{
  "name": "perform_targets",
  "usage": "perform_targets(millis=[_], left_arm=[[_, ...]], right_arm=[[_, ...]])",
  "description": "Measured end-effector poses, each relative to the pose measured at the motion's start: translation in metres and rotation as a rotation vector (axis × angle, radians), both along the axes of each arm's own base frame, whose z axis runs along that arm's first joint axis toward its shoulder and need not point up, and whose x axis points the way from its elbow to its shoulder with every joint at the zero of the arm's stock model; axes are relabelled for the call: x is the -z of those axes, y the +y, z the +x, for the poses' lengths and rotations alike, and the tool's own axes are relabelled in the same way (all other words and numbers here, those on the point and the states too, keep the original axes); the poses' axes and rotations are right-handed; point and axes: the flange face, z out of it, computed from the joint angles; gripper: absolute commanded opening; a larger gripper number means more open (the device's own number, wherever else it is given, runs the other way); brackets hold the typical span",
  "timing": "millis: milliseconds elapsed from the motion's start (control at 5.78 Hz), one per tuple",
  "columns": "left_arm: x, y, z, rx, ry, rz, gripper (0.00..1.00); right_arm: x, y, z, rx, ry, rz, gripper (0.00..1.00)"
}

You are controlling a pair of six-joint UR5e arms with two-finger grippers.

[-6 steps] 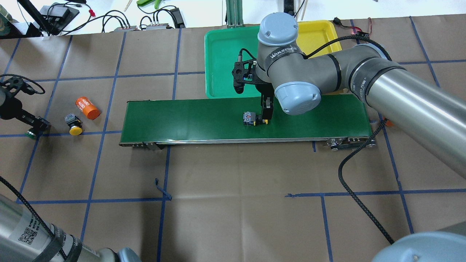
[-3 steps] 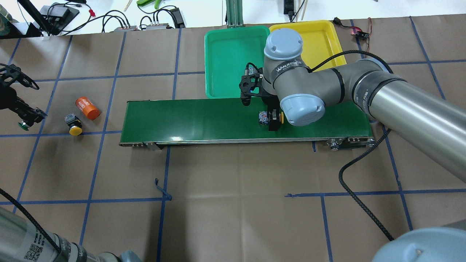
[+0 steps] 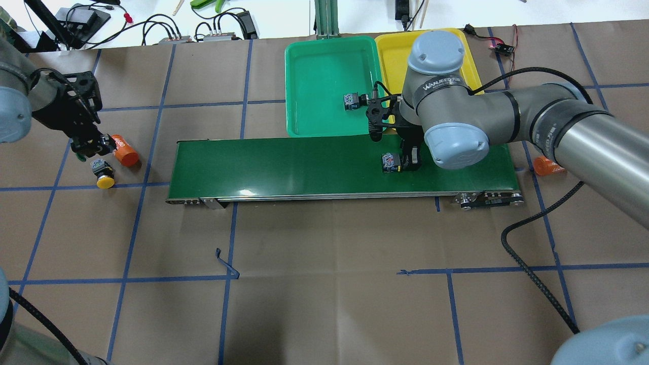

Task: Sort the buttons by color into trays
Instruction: 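Place yellow button in yellow tray while left sets green button on belt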

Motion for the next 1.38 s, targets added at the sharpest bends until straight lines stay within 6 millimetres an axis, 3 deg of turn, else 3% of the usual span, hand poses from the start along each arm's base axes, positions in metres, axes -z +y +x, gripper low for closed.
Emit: perform_targets(millis=[346,519,692,865,1038,1212,1385], left_arm=[[0.003,-0.001,-0.114,0.205,0.005,0.01,0.01],[0.007,0.005,-0.152,0.265,0.013,0.016,0.03],[0.017,0.015,-0.178,0.301,0.02,0.035,0.14],[0.028,0.024,-0.19,0.318,0.023,0.056,0.98],[0.034,0.029,-0.194,0.324,0.026,0.068,0.99],[0.034,0.03,-0.194,0.323,0.026,0.07,0.98],[0.029,0.028,-0.186,0.312,0.021,0.064,0.98]], right_arm=[[-0.005,-0.001,-0.01,-0.001,0.023,-0.004,0.01],[-0.019,0.001,-0.019,0.008,0.04,-0.013,0.01],[-0.043,-0.001,-0.043,0.019,0.049,-0.033,0.01],[-0.064,-0.012,-0.071,0.029,0.047,-0.069,0.01],[-0.078,-0.04,-0.088,0.04,0.038,-0.108,0.01],[-0.076,-0.083,-0.092,0.036,0.019,-0.131,0.01],[-0.061,-0.123,-0.093,0.014,0.001,-0.137,0.01]])
